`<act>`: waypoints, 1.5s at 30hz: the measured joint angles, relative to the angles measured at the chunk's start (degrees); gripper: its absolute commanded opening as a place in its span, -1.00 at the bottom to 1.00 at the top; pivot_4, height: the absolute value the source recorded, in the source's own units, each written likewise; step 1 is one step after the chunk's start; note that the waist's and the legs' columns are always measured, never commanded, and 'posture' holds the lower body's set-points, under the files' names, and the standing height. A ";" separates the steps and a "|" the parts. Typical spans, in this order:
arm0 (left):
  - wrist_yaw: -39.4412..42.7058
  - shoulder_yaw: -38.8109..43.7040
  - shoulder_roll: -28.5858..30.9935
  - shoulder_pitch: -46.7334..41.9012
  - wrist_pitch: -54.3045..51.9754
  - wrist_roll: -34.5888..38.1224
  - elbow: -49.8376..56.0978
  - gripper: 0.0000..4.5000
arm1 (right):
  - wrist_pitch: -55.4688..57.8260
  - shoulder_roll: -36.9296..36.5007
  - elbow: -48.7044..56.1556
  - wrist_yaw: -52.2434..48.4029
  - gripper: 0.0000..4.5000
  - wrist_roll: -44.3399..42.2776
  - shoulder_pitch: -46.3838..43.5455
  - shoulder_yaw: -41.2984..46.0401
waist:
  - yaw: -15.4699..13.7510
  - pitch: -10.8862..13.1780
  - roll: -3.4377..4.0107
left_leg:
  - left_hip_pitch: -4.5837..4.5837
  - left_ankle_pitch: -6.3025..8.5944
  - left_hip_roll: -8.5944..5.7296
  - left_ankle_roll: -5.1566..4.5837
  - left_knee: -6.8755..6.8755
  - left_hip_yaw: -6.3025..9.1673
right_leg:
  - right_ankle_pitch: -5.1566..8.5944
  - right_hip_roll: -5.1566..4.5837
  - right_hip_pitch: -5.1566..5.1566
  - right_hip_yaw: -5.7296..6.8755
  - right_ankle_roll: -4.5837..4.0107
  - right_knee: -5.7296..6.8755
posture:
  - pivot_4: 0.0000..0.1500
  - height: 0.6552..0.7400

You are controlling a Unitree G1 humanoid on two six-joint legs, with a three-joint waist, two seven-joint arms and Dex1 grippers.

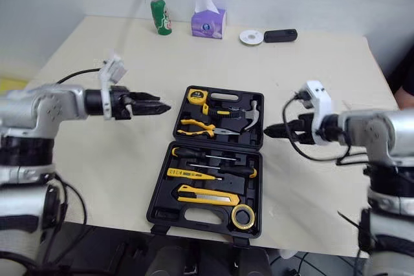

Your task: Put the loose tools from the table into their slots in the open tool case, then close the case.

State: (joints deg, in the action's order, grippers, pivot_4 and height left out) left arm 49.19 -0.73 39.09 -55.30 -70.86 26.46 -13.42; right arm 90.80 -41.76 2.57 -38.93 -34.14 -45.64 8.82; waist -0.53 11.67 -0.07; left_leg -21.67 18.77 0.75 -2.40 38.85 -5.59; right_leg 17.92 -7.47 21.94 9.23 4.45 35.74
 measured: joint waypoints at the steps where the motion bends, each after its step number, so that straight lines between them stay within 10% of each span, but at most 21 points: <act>1: -0.53 -0.69 -0.11 -0.35 -1.12 -0.20 -1.17 0.96 | 0.85 0.04 -1.02 1.46 0.96 -0.59 -0.64 -0.01 | 0.21 0.00 0.00 | -0.19 -0.01 -0.06 -0.01 0.01 -0.06 | 0.00 0.00 0.24 -0.04 0.00 0.10 | 1.00 1.00; 45: -5.32 -12.81 -7.94 -9.26 2.23 -12.18 -18.97 0.96 | 1.41 8.89 -11.98 31.52 0.96 -9.90 -6.09 -2.15 | 0.72 -0.02 -0.03 | -0.93 -0.35 -0.19 -0.12 0.22 -0.21 | -0.07 0.05 0.97 -0.15 0.13 0.38 | 1.00 1.00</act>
State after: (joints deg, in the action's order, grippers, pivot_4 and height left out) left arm 43.86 -13.54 31.16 -64.56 -68.64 14.28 -32.39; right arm 92.21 -32.87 -9.41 -7.42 -44.04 -51.73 6.66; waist 0.19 11.65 -0.10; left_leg -22.59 18.42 0.56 -2.52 39.07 -5.80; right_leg 17.85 -7.42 22.90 9.08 4.59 36.12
